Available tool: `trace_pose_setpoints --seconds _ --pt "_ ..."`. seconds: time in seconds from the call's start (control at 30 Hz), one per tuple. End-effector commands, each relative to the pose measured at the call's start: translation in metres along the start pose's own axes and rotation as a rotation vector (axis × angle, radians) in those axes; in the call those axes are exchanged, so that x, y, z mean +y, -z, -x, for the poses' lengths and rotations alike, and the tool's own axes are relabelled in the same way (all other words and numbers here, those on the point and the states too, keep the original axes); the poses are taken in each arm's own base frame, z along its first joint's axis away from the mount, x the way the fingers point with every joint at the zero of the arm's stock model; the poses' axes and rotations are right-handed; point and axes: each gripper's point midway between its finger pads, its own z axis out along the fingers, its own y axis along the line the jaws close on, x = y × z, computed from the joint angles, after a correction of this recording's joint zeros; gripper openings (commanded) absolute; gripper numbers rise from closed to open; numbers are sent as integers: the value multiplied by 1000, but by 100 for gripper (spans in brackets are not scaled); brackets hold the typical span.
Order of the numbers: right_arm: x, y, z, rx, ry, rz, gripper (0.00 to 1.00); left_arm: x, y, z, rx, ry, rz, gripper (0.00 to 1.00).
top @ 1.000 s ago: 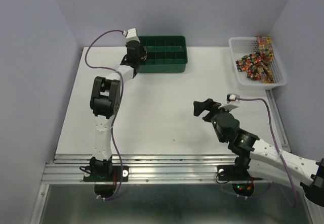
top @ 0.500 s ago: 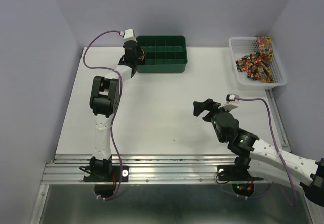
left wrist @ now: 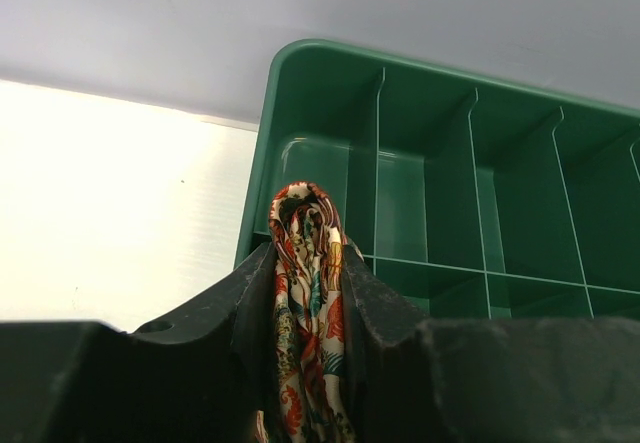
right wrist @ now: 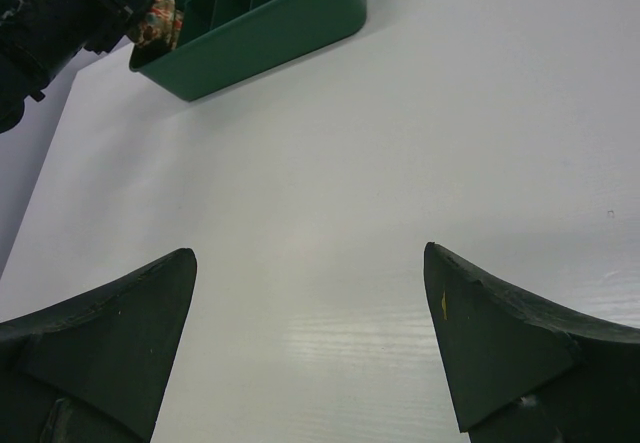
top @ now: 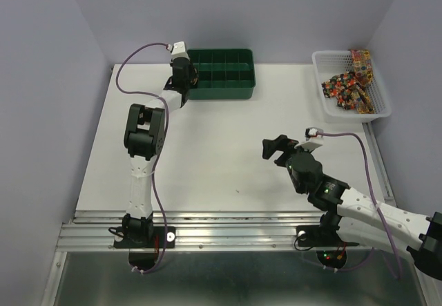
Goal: Roll the ties
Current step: Place the rolled tie into the container
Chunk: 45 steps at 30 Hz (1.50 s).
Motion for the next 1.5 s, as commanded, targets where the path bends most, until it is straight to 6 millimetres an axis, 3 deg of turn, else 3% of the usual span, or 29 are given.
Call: trace_pose_setpoints --seconds 0.0,0.03,0.23,0.27,0.37,0.63,0.93,1.03,1.27,1.33,1.47 --pt "11 -1 24 -62 -50 18 100 -6 6 32 -71 8 19 0" --pt "10 0 24 -63 -52 16 100 -1 5 23 -43 15 45 0" --pt "11 3 28 -71 -70 27 100 -4 7 18 -2 18 78 0" --pt "11 3 29 -74 -77 30 100 0 7 7 33 8 98 0" --pt "11 6 31 -80 -91 39 100 3 7 -1 68 16 115 0" --pt "10 11 35 -84 -116 51 100 -7 12 -11 109 -30 127 0" --pt "10 17 41 -93 -153 62 100 -3 15 -29 184 -5 181 0" --pt "8 19 43 -102 -180 68 100 5 18 -56 246 -11 249 0" --pt "10 26 47 -106 -227 103 100 5 36 -57 219 50 351 0" --pt "11 28 48 -105 -235 115 100 -3 43 -56 204 49 352 0" --pt "12 31 49 -99 -256 132 100 -2 40 -59 221 59 343 0"
